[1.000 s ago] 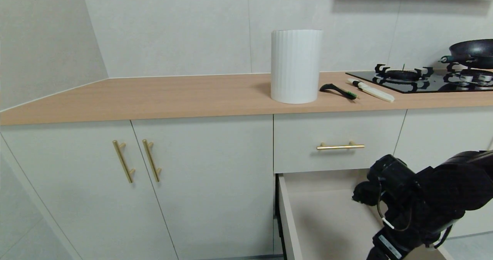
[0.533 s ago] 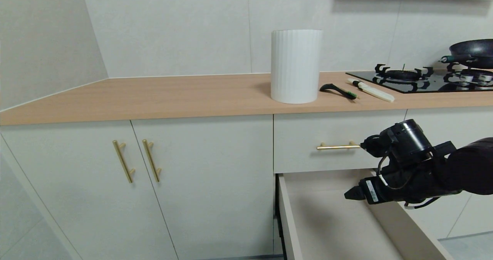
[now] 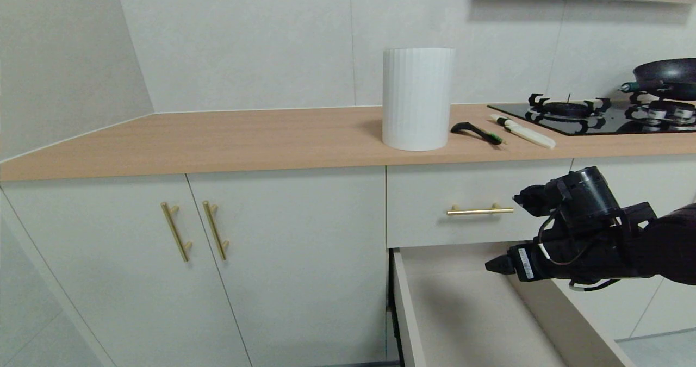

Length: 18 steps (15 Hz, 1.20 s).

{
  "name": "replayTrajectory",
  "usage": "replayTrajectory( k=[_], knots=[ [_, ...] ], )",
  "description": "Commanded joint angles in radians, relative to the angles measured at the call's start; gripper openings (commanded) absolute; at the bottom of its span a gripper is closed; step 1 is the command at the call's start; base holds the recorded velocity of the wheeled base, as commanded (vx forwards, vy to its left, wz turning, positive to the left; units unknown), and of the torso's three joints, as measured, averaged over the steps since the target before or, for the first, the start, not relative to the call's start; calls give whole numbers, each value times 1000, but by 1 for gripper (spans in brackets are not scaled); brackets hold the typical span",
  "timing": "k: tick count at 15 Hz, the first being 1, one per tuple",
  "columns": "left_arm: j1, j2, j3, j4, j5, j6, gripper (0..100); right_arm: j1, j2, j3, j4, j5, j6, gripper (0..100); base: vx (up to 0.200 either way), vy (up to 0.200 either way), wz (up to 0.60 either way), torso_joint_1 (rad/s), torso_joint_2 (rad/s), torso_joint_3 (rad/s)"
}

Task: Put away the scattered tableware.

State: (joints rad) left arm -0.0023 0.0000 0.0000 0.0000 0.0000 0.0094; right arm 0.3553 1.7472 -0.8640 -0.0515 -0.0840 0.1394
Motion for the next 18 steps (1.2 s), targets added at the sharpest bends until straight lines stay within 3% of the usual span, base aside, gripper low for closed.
replayTrajectory(
  k=[1,12,15,18],
  knots=[
    [-1,0,0,0,0,0,100,1,-2,7,-2,1,-1,100,0,0,0,56,-300,-237],
    [-1,0,0,0,0,0,100,1,-3,7,-4,0,-1,100,0,0,0,160,-441,-285],
    [-1,0,0,0,0,0,100,1,-3,-9,-77,-11,-11,100,0,0,0,63,-145,-84],
    [1,0,0,0,0,0,100,-13,3,-159,-84,-69,-14,100,0,0,0,0,0,0]
  ],
)
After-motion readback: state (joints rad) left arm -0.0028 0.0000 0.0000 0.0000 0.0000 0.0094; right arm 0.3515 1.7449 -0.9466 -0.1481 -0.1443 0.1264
